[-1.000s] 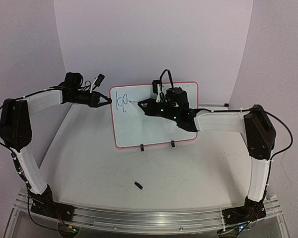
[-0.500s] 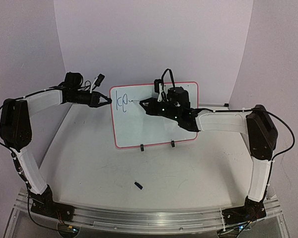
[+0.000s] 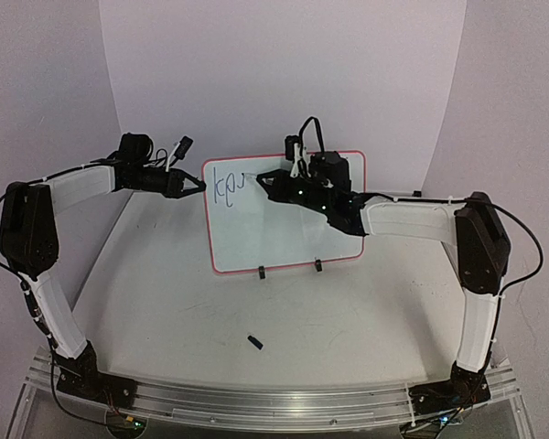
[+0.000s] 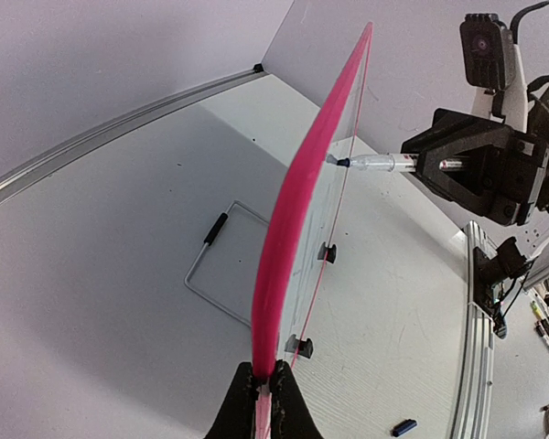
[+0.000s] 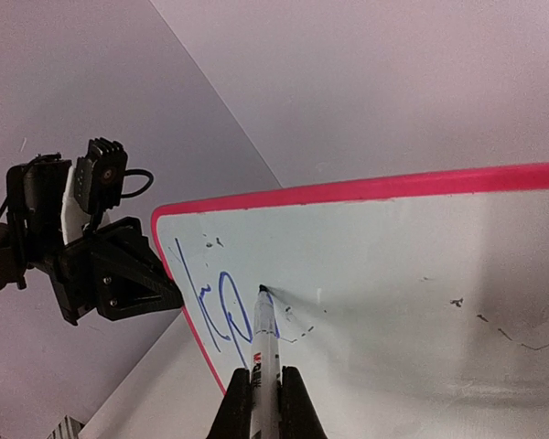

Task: Write a sentence on the whiteboard
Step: Write a sentence on the whiteboard stand.

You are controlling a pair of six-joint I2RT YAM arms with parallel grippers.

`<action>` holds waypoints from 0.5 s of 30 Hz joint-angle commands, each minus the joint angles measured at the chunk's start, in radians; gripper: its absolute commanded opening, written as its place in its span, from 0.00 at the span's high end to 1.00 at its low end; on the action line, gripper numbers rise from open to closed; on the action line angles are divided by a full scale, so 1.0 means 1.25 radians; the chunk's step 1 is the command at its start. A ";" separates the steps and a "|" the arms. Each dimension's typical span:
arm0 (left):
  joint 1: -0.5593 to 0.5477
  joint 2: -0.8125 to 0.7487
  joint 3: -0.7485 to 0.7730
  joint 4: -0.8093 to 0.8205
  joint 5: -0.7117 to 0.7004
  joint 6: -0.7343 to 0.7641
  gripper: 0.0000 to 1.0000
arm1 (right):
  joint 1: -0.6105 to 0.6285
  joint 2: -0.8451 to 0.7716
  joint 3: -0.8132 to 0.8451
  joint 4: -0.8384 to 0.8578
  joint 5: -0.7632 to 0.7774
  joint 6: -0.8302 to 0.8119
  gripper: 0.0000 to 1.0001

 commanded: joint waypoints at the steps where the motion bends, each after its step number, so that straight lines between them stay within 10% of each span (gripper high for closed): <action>1: -0.019 -0.032 0.004 -0.051 0.009 0.017 1.00 | -0.004 0.036 0.051 0.000 -0.027 -0.001 1.00; 15: -0.019 -0.031 0.004 -0.052 0.010 0.016 1.00 | -0.004 0.008 -0.040 -0.010 -0.035 0.005 1.00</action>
